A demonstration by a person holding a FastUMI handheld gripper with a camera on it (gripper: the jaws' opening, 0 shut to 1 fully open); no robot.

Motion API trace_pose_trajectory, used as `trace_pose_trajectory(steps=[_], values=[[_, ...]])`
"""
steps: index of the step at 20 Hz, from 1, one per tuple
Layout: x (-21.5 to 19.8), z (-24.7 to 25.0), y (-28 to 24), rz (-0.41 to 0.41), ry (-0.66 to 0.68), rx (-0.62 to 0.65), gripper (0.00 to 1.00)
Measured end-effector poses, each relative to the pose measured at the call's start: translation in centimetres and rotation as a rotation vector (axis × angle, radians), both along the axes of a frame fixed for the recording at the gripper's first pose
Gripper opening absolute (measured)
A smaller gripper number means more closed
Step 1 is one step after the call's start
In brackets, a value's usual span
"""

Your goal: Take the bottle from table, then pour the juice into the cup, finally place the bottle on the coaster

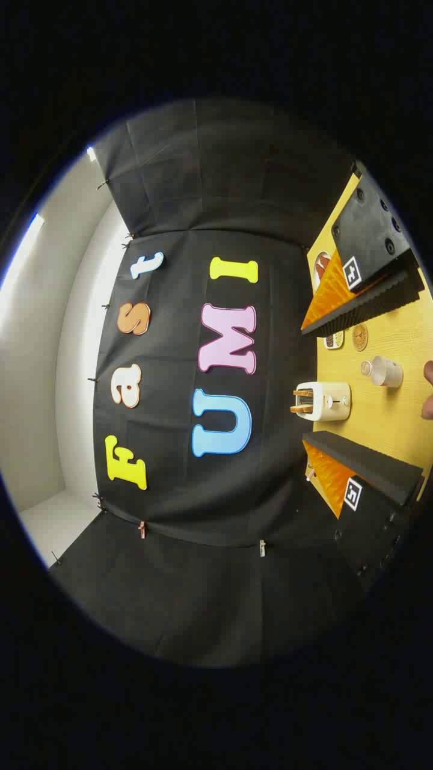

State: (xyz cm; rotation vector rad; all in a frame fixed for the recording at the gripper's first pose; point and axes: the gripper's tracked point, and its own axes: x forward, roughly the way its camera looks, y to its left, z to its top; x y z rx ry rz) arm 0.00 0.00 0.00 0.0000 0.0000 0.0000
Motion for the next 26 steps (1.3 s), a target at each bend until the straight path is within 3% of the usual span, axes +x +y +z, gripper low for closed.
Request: trace_pose_trajectory(steps=[26], values=[[0.5, -1.8, 1.2, 0.012, 0.013, -0.015, 0.96]])
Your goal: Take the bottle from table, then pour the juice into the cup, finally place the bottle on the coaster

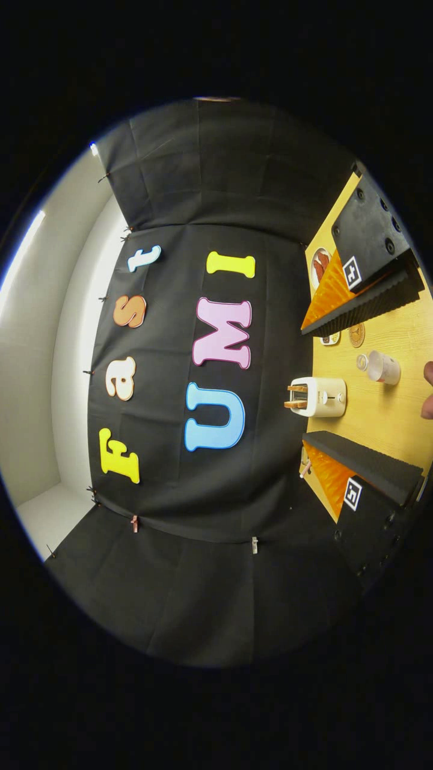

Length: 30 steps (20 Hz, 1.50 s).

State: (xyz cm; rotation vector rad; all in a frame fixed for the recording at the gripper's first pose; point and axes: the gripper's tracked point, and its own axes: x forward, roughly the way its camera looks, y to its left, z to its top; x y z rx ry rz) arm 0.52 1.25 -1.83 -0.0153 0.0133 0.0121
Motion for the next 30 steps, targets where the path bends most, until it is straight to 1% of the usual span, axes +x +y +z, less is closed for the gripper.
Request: trace_pose_trajectory(steps=[4, 8, 11, 13, 16, 21, 30], values=[[0.5, 0.3, -0.3, -0.012, -0.076, 0.01, 0.96], [0.9, -3.5, 0.3, -0.003, -0.032, 0.049, 0.96], [0.9, -5.7, 0.9, -0.001, -0.026, 0.059, 0.97], [0.9, -8.5, 0.7, -0.014, 0.002, 0.055, 0.97], [0.8, -10.7, 0.3, -0.045, -0.006, 0.074, 0.97], [1.1, -14.2, -1.4, -0.129, -0.003, 0.113, 0.97], [2.3, -21.1, -3.2, -0.169, 0.068, 0.133, 0.98]])
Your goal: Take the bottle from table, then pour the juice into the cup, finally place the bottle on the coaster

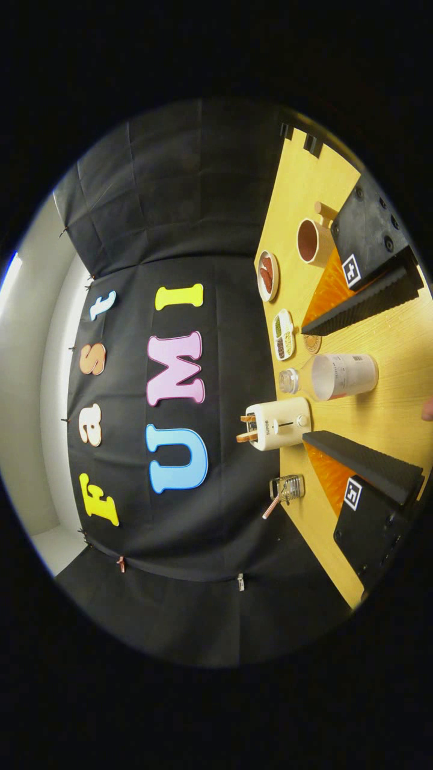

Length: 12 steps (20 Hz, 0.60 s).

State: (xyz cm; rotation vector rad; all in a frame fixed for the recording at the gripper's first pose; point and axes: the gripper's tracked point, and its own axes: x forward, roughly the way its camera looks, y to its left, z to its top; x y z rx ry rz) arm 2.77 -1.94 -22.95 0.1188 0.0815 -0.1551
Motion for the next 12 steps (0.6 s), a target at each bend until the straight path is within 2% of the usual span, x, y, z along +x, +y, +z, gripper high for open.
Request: trace_pose_trajectory(steps=[12], values=[[1.6, -3.4, -0.8, 0.014, 0.035, -0.028, 1.0]])
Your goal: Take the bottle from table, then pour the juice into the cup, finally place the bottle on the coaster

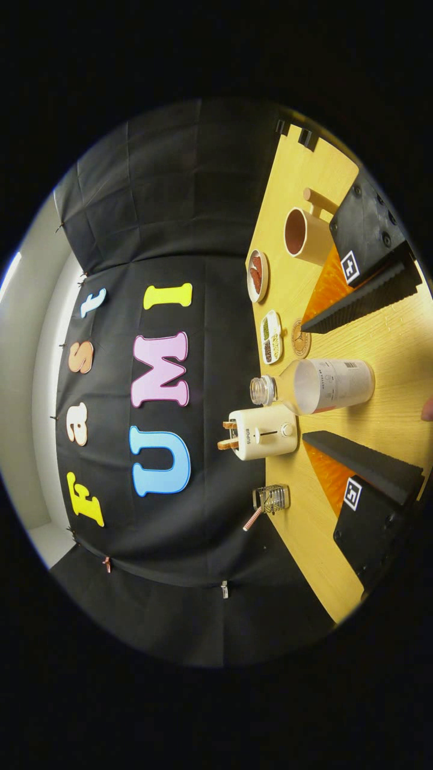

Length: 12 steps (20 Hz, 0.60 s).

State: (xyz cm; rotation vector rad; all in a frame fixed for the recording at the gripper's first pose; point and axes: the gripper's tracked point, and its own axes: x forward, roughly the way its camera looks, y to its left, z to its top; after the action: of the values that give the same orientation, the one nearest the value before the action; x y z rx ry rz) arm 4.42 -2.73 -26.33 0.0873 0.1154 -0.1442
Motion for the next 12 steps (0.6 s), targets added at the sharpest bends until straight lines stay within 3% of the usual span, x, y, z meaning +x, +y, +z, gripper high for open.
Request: trace_pose_trajectory(steps=[8, 12], values=[[0.7, -1.2, -0.5, 0.015, 0.009, -0.008, 1.0], [1.8, -2.6, 0.0, 0.06, 0.027, -0.013, 1.0]])
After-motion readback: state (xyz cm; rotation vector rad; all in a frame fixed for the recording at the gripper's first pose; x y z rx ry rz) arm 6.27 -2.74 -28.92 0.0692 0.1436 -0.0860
